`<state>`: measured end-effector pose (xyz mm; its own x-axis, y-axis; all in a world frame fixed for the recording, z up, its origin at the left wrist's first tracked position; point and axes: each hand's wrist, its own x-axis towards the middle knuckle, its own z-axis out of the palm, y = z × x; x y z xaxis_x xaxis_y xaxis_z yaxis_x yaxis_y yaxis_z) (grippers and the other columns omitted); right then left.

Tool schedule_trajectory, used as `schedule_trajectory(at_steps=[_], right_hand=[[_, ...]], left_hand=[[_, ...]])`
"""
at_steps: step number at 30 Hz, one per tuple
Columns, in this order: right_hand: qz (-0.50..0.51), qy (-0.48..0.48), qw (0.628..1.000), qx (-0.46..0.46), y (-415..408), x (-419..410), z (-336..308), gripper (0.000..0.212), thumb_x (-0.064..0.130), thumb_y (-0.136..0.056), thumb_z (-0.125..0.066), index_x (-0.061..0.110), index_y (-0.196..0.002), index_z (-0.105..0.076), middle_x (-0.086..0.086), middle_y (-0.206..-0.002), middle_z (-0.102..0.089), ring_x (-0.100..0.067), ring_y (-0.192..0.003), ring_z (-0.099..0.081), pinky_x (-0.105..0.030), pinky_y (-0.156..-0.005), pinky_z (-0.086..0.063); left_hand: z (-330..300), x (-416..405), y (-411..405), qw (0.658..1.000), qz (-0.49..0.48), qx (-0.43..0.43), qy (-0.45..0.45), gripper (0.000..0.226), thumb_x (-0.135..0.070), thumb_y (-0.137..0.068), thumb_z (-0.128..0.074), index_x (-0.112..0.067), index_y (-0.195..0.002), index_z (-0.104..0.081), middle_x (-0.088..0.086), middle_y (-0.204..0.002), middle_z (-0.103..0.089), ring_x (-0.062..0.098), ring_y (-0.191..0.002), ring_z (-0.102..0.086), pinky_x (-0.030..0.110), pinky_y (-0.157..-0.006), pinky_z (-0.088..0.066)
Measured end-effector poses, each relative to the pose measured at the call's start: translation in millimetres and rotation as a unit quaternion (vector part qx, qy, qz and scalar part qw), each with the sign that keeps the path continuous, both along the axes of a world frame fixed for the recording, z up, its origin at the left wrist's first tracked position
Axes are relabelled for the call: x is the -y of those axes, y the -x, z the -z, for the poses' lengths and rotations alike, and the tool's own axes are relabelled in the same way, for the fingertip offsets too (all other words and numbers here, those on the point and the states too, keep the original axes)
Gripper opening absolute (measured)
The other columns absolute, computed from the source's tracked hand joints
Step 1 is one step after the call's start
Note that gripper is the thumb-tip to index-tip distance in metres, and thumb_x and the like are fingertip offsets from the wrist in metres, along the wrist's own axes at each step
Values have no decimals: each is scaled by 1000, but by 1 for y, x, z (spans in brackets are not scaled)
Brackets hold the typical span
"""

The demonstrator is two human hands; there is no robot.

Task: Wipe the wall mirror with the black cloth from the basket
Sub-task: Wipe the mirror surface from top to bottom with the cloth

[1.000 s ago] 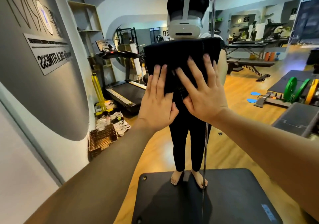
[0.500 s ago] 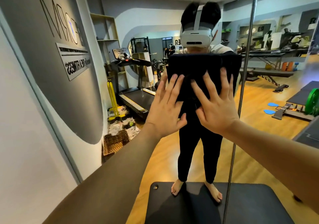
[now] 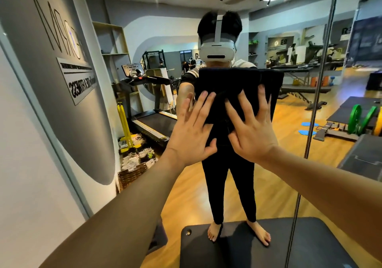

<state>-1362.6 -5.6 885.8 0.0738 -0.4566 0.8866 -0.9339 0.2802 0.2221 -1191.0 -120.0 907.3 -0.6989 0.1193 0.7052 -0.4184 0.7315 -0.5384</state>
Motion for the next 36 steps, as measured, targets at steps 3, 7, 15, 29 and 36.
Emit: schedule_trajectory(at_steps=[3,7,15,29,36], right_hand=[[3,0,1000,11,-17,13,-3,72,38,-92,-39,17,-159,-23,-20,-166,-13,-56,-148,2,-69,-121,2],[7,-3,1000,29,-42,32,-4,73,38,-92,-38,16,-159,-22,-21,-166,-11,-58,-147,2,-73,-119,-3],[-21,-10,1000,7,-79,69,-10,75,37,-89,-46,15,-159,-29,-24,-166,-17,-60,-147,-2,-75,-117,-7],[-10,-30,999,-13,-142,117,-25,79,40,-87,-46,15,-159,-27,-24,-166,-15,-57,-148,3,-70,-120,0],[0,-31,1000,-5,-212,175,-29,81,42,-88,-48,17,-161,-23,-22,-168,-9,-55,-149,8,-67,-120,7]], left_hand=[[-4,15,-16,1000,0,2,2,64,-47,-90,-55,-4,-138,-59,23,-166,-15,37,-156,-6,61,-124,-13],[-10,35,-39,1000,1,11,11,66,-48,-91,-53,-5,-141,-56,23,-167,-14,37,-156,-5,61,-124,-14],[-9,72,-78,1000,-10,-5,21,66,-47,-92,-49,-2,-139,-56,27,-165,-15,40,-155,-10,61,-124,-11],[-20,126,-142,1000,2,-11,26,68,-47,-89,-54,-1,-139,-49,27,-165,-14,41,-155,-12,59,-125,-9],[-26,181,-210,1000,-21,7,20,69,-48,-91,-52,-1,-142,-52,27,-165,-10,41,-155,-11,60,-125,-11]])
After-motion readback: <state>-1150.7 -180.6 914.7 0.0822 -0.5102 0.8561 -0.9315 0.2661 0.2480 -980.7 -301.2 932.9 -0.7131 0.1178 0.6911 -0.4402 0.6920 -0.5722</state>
